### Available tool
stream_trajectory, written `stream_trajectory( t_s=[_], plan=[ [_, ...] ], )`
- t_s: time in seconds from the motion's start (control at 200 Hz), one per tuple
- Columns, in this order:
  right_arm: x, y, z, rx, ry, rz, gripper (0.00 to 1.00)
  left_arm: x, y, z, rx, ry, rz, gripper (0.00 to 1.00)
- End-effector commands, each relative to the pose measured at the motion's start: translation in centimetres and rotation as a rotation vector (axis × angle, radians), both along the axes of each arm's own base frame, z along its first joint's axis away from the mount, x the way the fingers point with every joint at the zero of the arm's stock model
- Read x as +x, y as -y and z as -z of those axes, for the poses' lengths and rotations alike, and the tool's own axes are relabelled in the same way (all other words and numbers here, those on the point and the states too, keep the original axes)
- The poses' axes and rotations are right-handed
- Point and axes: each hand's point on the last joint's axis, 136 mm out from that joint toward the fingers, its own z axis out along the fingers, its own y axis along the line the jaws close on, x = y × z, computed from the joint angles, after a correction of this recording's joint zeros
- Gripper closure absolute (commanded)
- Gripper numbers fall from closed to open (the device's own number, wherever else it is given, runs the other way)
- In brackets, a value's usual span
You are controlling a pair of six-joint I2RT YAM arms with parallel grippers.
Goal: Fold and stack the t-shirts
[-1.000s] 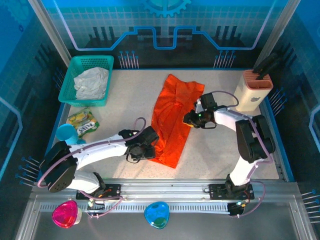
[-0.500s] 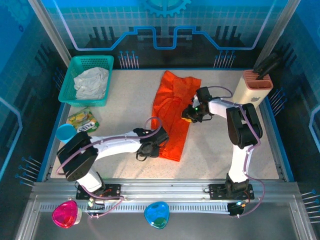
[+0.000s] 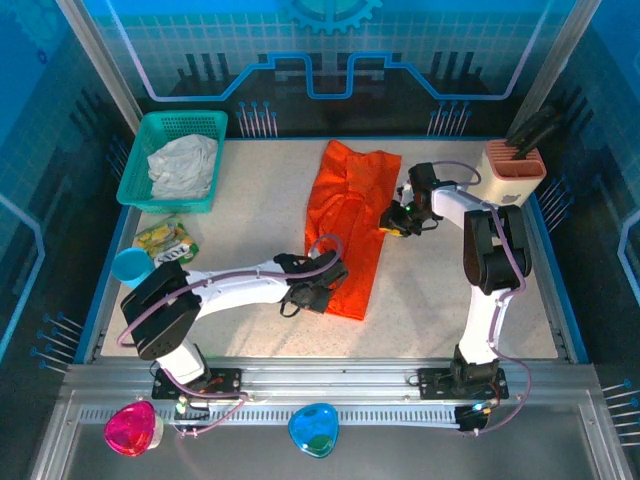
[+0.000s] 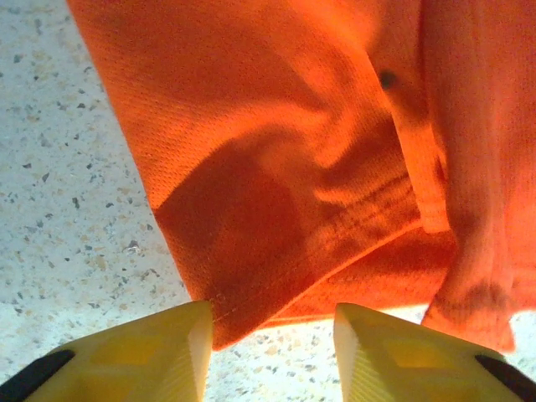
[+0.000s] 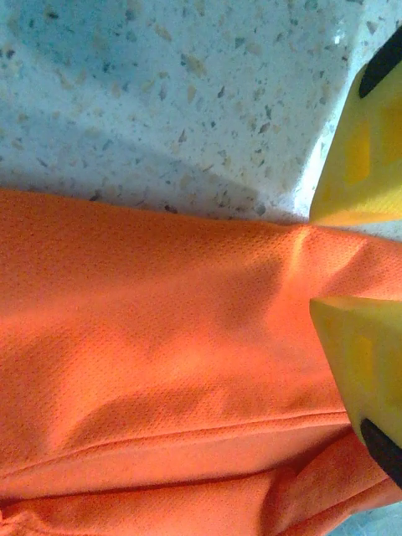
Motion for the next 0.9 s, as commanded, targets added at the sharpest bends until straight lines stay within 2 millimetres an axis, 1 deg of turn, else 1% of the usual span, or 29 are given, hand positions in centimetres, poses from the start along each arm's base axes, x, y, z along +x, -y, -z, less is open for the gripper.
stream_trajectory(
  t_s=[0.0,0.075,0.235,0.345,0.46,0.601,0.711,0.771,0.896],
  plan=[
    [-0.5,0.0,0.4,-0.004,-0.030,-0.023,0.71,-0.7,-1.4,-1.2,0.081,0.021,0.127,0.49],
    [-0.6,0.0,0.5,-0.001,-0.032,-0.022,0.71,-0.6,-1.8,-1.2,0.103,0.031,0.139,0.45],
    [-0.6,-0.1,0.5,0.011,-0.030,-0.017,0.71,0.3,-2.0,-0.8,0.150,0.058,0.141,0.44],
    [-0.8,-0.1,0.3,0.011,-0.029,-0.020,0.71,0.4,-2.0,0.0,0.195,0.041,0.160,0.48],
    [-0.9,0.0,0.2,0.006,-0.029,-0.021,0.71,0.1,-2.4,0.9,0.232,0.009,0.179,0.51],
    [-0.8,0.2,0.1,0.006,-0.023,-0.018,0.71,0.0,-2.6,1.2,0.246,0.000,0.189,0.52],
    [-0.9,0.1,0.2,0.010,-0.025,-0.016,0.71,0.4,-2.7,1.4,0.264,0.014,0.187,0.52],
    [-0.9,0.1,0.3,0.011,-0.026,-0.017,0.71,0.7,-2.7,1.4,0.279,0.029,0.181,0.54],
    [-1.0,0.1,0.5,0.014,-0.032,-0.016,0.71,1.0,-2.2,1.7,0.269,0.030,0.185,0.56]
  ],
)
